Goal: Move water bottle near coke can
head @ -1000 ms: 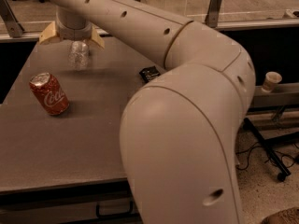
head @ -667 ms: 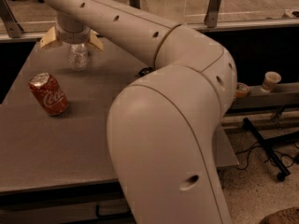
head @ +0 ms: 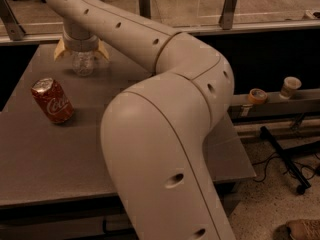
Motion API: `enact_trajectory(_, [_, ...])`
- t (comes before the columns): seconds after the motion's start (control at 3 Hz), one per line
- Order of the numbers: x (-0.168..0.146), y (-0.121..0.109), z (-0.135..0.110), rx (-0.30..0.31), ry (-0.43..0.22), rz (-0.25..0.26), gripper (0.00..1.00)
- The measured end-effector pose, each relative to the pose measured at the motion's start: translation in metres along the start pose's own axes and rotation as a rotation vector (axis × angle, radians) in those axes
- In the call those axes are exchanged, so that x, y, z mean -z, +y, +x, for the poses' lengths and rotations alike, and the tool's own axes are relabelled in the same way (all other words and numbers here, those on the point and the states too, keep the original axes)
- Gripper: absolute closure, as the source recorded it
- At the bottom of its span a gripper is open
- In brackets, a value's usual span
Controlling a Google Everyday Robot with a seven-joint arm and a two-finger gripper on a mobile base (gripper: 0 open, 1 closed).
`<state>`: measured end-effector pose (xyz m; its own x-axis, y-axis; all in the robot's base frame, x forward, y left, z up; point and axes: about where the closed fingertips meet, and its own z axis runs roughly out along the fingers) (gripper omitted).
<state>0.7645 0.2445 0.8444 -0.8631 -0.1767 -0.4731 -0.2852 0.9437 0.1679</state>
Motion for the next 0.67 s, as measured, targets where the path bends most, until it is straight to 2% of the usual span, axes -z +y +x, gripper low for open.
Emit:
enact_trajectory(0.33, [-0.001,-0.001,0.003,0.026,0.017,0.014,0.42])
enact_trajectory(0.67, [0.013,-0.008,0.004,0.053,0.008,0.022,0.64])
